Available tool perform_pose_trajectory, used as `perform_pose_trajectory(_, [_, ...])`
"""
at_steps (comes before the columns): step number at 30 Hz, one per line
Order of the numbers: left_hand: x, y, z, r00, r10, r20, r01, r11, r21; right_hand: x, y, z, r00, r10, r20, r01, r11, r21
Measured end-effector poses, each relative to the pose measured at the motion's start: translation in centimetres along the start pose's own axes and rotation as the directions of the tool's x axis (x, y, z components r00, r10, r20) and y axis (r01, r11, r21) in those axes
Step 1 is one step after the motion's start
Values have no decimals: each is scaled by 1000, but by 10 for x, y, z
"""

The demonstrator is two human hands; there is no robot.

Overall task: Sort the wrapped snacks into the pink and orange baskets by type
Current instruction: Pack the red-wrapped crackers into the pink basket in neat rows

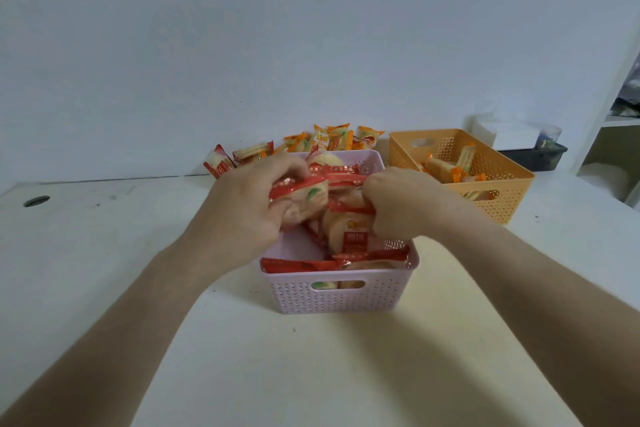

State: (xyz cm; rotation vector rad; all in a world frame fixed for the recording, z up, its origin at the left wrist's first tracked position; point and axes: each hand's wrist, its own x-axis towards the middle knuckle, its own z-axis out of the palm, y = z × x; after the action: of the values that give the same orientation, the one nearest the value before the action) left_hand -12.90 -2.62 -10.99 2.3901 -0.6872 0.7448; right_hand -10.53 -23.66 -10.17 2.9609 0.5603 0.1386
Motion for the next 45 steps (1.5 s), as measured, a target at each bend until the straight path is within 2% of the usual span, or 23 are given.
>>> perform_pose_trajectory(2, [-1,4,-3,993,120,-15,-121,992,-44,1,4,-6,999,-18,30,17,1000,19])
perform_pose_trajectory(4, [-1,3,-1,985,164,51,-160,985,-70,1,4,-7,999,-38,26,38,999,1])
perform_pose_trajectory(6, [-2,-1,0,987,136,89,-124,984,-130,0,1,-5,998,-49,31,50,998,-30])
perform_pose_trajectory(9, [-4,-2,-5,998,43,-34,-50,967,-250,0,1,1,997,-71,32,72,997,-26])
perform_pose_trajectory(11, [-4,2,-4,999,37,14,-31,959,-283,2,2,4,997,-67,50,69,997,-31])
perform_pose_trajectory(13, [-6,5,5,968,46,246,0,983,-184,4,2,5,995,-79,68,83,995,-51])
perform_pose_trajectory(15, [-9,6,16,868,28,495,-55,998,40,4,1,4,992,-87,86,93,994,-63])
perform_pose_trajectory(16, [-10,6,19,825,14,565,-90,990,108,3,0,3,992,-79,98,86,994,-62])
perform_pose_trajectory(17, [-10,7,21,803,6,595,-101,987,126,2,0,1,992,-68,103,74,995,-60])
perform_pose_trajectory(21, [-10,6,24,806,11,591,-134,977,164,-10,3,-11,998,-39,41,39,999,-5])
perform_pose_trajectory(24, [-10,4,28,819,-2,574,-139,969,203,-27,-5,-19,996,-82,27,82,997,-15])
perform_pose_trajectory(27, [-10,6,30,840,-6,543,-150,959,242,-40,-21,-10,988,-137,77,143,987,-73])
perform_pose_trajectory(29, [-9,7,30,830,-19,558,-160,949,271,-41,-25,2,980,-170,101,181,978,-109])
perform_pose_trajectory(32, [1,7,28,746,-67,662,-92,975,203,-37,-21,8,975,-175,137,189,978,-93])
perform_pose_trajectory(34, [10,9,23,660,-103,744,-19,988,154,-34,-16,3,975,-149,162,139,988,75])
perform_pose_trajectory(35, [16,10,20,646,-120,754,20,990,140,-32,-12,-3,985,-124,118,99,975,199])
perform_pose_trajectory(36, [20,10,18,666,-128,735,51,991,126,-29,-6,-8,995,-83,49,65,955,289])
perform_pose_trajectory(37, [24,10,16,718,-124,685,63,992,113,-24,-1,-11,998,-43,-38,53,953,297])
perform_pose_trajectory(38, [28,8,14,795,-114,596,45,991,129,-18,6,-14,994,-24,-107,48,971,233])
perform_pose_trajectory(39, [31,5,14,871,-93,483,6,984,179,-12,10,-14,993,-16,-113,35,986,165])
perform_pose_trajectory(40, [35,1,14,916,-59,397,-48,965,256,-7,12,-13,997,-10,-74,18,993,115])
perform_pose_trajectory(42, [38,-6,20,919,-40,392,-145,891,430,4,10,-3,999,-9,51,6,998,56])
perform_pose_trajectory(45, [38,-12,36,868,-179,463,-161,780,604,15,4,13,997,-51,51,50,999,22])
